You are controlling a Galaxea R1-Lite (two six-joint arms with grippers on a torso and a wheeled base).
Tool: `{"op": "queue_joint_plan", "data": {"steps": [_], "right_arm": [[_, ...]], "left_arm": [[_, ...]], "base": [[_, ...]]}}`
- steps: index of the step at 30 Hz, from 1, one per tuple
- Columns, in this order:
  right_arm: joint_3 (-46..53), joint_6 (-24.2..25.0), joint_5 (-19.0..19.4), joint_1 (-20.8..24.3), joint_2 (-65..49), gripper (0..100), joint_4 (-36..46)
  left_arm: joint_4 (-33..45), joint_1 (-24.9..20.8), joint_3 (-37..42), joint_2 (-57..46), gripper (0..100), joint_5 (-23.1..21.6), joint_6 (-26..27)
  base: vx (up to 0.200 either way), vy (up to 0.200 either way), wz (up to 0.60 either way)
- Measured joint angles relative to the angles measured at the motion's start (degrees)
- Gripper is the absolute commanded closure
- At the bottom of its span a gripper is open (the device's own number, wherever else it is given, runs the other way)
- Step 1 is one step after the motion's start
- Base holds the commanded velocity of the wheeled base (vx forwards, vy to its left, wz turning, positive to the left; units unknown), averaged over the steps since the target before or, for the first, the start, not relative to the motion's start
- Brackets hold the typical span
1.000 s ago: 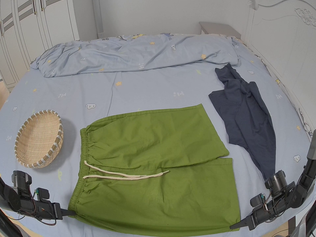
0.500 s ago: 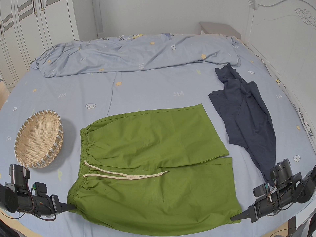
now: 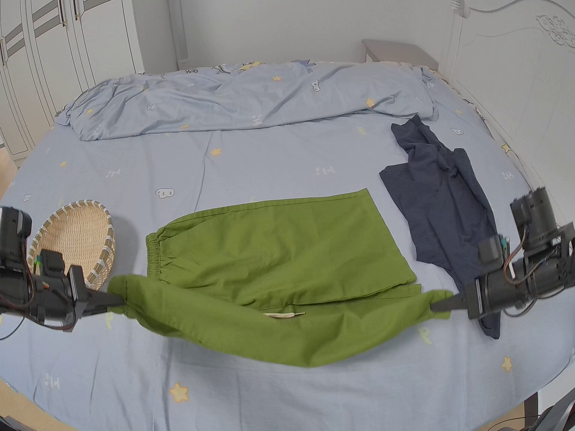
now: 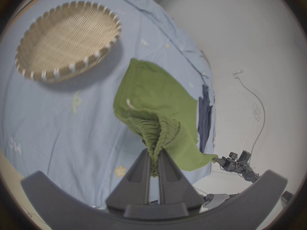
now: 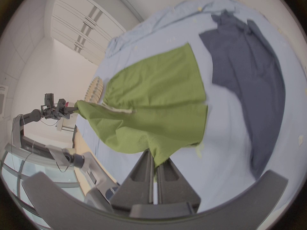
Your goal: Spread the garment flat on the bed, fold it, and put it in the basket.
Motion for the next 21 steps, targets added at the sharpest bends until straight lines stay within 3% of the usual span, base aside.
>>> {"op": "queue_joint_plan", "data": {"steps": [12,21], "right_arm": [[-25.32,0.79,-2.86,-0.77,3.23,100,9.52],[-35.63,1.44,-3.34,-1.57,9.26,100,12.09]], "left_arm": [[4.08,1.51,-17.29,7.17,100,-0.49,-4.18],[4.33,3.06,-26.38,15.54,100,-1.10,-6.00]], "base": [[0.000,0.000,0.00],[0.000,0.000,0.00]]}}
